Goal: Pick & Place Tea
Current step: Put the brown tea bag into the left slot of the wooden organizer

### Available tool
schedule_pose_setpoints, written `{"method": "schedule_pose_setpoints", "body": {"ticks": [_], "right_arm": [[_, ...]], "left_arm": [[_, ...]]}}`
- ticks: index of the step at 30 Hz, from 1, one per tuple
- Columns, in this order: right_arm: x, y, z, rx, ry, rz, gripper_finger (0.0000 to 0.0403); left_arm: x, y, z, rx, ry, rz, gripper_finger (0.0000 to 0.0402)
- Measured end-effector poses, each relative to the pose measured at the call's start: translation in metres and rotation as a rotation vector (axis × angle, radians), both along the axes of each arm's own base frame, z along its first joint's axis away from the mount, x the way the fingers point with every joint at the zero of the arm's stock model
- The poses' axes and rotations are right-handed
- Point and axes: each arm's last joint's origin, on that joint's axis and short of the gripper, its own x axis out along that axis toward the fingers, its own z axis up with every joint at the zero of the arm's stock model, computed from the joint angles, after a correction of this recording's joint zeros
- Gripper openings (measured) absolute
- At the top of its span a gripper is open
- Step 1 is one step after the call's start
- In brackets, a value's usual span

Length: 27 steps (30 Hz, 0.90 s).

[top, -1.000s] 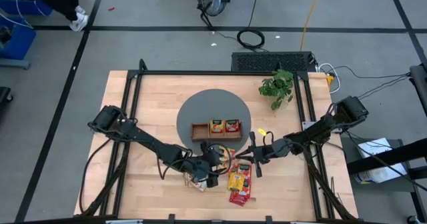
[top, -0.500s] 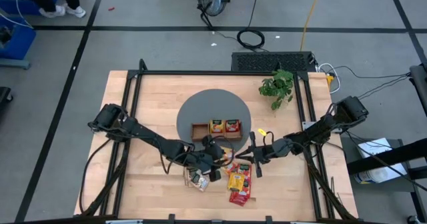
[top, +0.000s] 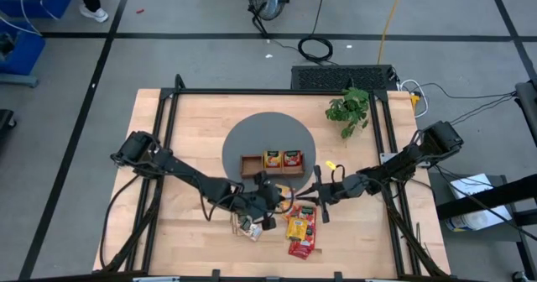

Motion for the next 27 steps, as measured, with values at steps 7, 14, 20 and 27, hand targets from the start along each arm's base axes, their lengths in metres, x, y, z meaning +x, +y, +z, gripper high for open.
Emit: {"method": "schedule_pose_setpoints", "body": {"ticks": [7,14,20,27], "right_arm": [[0.0,0.0,0.003,0.048,-0.026,-0.004,0.0101],[0.002,-0.004,0.003,0.237,0.006,-0.045,0.0166],[0.003,-0.008,-0.002,0.294,0.058,-0.076,0.0172],[0.006,-0.016,-0.003,0.305,0.068,-0.079,0.0143]], "left_arm": [[-0.002,-0.005,0.0,0.028,-0.005,0.003,0.0003],[-0.004,-0.009,0.001,0.068,-0.014,0.028,0.0003],[-0.005,-0.009,0.001,0.076,-0.015,0.029,0.0002],[-0.003,-0.005,0.001,0.082,-0.013,0.036,0.0002]]}}
